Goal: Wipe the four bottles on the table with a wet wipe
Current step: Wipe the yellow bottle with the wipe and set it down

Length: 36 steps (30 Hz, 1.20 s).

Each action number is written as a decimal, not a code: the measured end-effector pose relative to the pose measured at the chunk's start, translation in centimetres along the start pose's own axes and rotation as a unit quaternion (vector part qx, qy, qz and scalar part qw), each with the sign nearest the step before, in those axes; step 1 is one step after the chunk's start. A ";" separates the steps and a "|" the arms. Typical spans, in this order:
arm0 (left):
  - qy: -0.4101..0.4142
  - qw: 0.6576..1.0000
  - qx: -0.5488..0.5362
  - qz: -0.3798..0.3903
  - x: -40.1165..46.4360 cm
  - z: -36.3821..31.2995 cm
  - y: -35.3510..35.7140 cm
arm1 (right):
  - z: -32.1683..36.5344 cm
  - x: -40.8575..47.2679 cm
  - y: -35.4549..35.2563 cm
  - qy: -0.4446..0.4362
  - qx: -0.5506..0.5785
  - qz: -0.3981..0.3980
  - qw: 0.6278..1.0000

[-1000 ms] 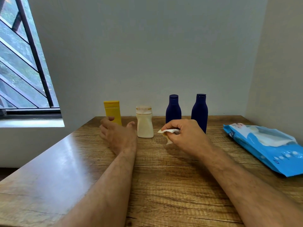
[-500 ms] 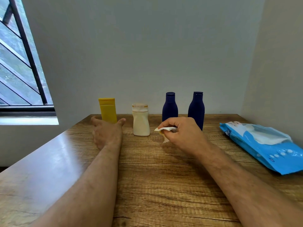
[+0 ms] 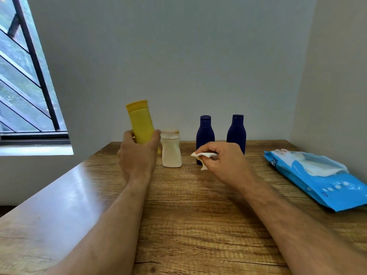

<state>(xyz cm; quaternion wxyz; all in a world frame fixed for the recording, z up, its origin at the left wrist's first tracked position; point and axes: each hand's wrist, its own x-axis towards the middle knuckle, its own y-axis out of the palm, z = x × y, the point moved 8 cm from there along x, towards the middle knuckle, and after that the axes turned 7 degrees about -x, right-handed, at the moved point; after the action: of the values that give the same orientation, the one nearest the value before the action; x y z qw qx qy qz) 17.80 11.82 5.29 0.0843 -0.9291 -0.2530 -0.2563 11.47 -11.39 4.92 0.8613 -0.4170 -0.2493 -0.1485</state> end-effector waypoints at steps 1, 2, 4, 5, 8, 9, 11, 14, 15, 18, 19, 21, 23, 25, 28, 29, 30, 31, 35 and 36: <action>0.042 0.999 -0.012 0.021 -1.0 -1.3 0.2 | 0.1 0.0 -0.4 -0.010 -0.008 -0.021 1.000; 0.076 0.996 -0.020 0.051 -2.0 -2.4 0.7 | 0.4 0.1 -1.0 -0.021 -0.014 -0.049 0.998; 0.110 0.988 -0.019 0.111 -3.9 -3.5 2.0 | 1.0 -0.2 -2.5 -0.047 -0.020 -0.121 0.991; 0.108 0.985 -0.015 0.132 -4.5 -3.6 2.6 | 1.4 -0.4 -3.2 -0.064 -0.022 -0.158 0.985; 0.072 0.981 -0.025 0.180 -5.2 -3.2 4.0 | 2.6 -1.3 -4.8 -0.106 -0.035 -0.233 0.966; 0.062 0.978 -0.037 0.197 -5.3 -2.9 4.4 | 2.9 -1.4 -5.0 -0.114 -0.038 -0.248 0.961; 0.034 0.965 -0.079 0.247 -5.7 -2.1 5.6 | 3.0 -1.5 -5.2 -0.118 -0.039 -0.262 0.957; 0.012 0.934 -0.120 0.335 -7.0 -1.7 7.4 | 2.6 -1.2 -5.1 -0.103 -0.031 -0.259 0.960; 0.012 0.927 -0.128 0.354 -7.2 -1.5 7.9 | 2.3 -1.0 -5.1 -0.096 -0.027 -0.258 0.961; -0.018 0.897 -0.211 0.388 -7.7 -1.9 8.4 | 1.7 -0.8 -4.8 -0.078 -0.021 -0.242 0.967; -0.034 0.883 -0.248 0.397 -7.9 -2.1 8.4 | 1.5 -0.6 -4.4 -0.071 -0.015 -0.226 0.972; -0.069 0.859 -0.313 0.400 -8.2 -2.5 8.4 | 1.3 -0.4 -3.5 -0.064 0.015 -0.186 0.980; -0.131 0.845 -0.359 0.374 -7.8 -1.8 8.6 | 1.5 -0.3 -2.7 -0.078 0.039 -0.152 0.985; -0.189 0.832 -0.393 0.343 -7.4 -1.0 8.8 | 1.9 -0.1 -1.7 -0.096 0.044 -0.098 0.990; -0.244 0.819 -0.426 0.296 -6.8 0.0 8.6 | 2.3 -0.2 0.4 -0.095 0.054 0.013 0.994; -0.258 0.813 -0.432 0.293 -6.8 0.3 8.6 | 2.4 -0.2 0.8 -0.097 0.053 0.029 0.993; -0.273 0.804 -0.437 0.297 -6.9 0.5 8.7 | 2.4 -0.3 0.9 -0.100 0.049 0.032 0.993; -0.284 0.797 -0.438 0.305 -7.1 0.7 8.9 | 2.3 -0.3 0.8 -0.101 0.041 0.023 0.994; -0.303 0.774 -0.432 0.350 -8.0 0.3 9.4 | 1.6 -0.2 -1.2 -0.066 0.021 -0.086 0.994; -0.306 0.771 -0.429 0.358 -8.1 0.2 9.5 | 1.5 -0.2 -1.8 -0.054 0.022 -0.115 0.992</action>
<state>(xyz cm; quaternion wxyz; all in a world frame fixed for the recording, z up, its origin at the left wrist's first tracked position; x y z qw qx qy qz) 16.75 0.26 0.67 -0.3192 -0.9212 0.2221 0.0089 9.99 -11.33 6.75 0.8328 -0.3739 -0.3448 -0.2187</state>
